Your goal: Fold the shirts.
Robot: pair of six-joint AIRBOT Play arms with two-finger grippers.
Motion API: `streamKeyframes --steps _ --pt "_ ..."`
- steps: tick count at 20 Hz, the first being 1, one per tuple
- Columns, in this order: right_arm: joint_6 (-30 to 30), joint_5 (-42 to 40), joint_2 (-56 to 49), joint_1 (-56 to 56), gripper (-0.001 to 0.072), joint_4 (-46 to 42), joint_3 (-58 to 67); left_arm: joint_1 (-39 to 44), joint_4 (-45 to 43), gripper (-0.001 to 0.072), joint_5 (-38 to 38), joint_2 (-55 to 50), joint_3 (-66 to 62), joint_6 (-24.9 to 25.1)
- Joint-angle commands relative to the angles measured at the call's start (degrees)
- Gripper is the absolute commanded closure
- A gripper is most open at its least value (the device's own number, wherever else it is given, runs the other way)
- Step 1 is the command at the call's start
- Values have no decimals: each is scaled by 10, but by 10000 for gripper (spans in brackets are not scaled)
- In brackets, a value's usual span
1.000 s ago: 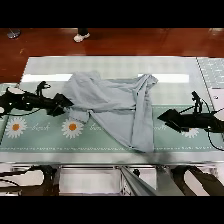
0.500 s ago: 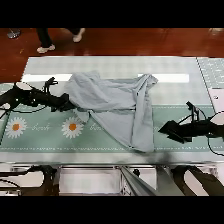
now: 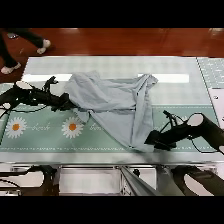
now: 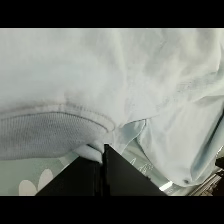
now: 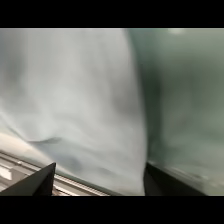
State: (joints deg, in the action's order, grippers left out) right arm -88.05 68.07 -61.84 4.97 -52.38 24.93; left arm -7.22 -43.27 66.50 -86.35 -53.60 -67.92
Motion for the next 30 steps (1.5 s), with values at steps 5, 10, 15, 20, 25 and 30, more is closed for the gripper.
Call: streamKeyframes --steps 5,10,15,20,25,30 --pt "49 -85 -123 84 676 52 158 -1 9 685 15 18 -18 0" --pt "25 -11 -101 34 677 -7 418 -46 153 685 24 110 -141 0" --pt "-8 33 -63 -5 677 -92 798 -117 228 685 3 194 -392 -11" --pt "6 45 44 -5 677 -125 935 -210 179 685 11 276 -566 -53" --pt "17 61 178 -5 677 -189 935 -227 31 685 17 379 -619 -94" --pt "16 103 228 -5 677 -197 935 -65 -166 685 19 457 -621 -115"
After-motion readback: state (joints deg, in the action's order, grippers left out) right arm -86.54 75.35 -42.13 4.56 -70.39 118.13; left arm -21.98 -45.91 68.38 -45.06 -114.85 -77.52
